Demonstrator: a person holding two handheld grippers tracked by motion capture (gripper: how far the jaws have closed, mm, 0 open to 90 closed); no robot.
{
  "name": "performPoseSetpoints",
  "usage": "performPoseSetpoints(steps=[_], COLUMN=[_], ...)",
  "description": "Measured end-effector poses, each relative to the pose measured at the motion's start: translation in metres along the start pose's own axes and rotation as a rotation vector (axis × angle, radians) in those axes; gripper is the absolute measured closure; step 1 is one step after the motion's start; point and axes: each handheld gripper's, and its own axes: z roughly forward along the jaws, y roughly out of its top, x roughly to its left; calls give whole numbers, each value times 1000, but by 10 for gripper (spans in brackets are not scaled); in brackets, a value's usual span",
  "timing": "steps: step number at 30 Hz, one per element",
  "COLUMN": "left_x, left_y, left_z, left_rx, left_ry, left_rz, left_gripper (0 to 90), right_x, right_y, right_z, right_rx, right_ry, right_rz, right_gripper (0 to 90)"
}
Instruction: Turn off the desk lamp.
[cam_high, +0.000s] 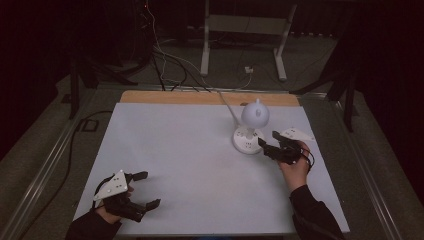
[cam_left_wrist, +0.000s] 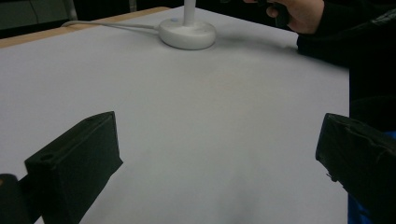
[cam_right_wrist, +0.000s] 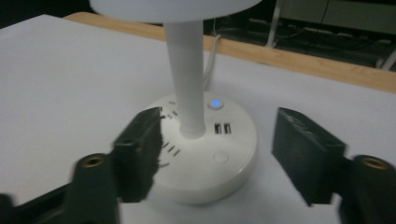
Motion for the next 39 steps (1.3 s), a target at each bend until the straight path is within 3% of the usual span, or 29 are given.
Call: performPoseSetpoints(steps=[2, 4, 7, 9, 11, 13, 26, 39], left_x=[0, 0, 0, 0, 0, 0, -1, -1], left_y=[0, 0, 0, 0, 0, 0, 0, 0], left_z=[0, 0, -1, -1, 0, 0, 0, 0], left_rx=[0, 2, -6, -3, -5, -2, 6, 1], left_ry=[1, 0, 1, 1, -2, -2, 0, 1], left_rz=[-1, 1, -5, -2, -2, -1, 4, 4], left_gripper=[5, 5, 5, 5, 5, 5, 5, 5], right_x=[1, 3, 8, 10, 13, 14, 23, 27], right_y=[-1, -2, -5, -8, -12, -16, -47, -73], right_z=[-2, -6, -14, -19, -25, -30, -55, -67], right_rx=[10, 12, 14, 13, 1, -4, 89, 187], right_ry=[6, 33, 81, 103, 88, 103, 164, 204], right_rz=[4, 22, 11, 14, -17, -21, -33, -74], right_gripper=[196, 139, 17, 12, 12, 12, 0, 0])
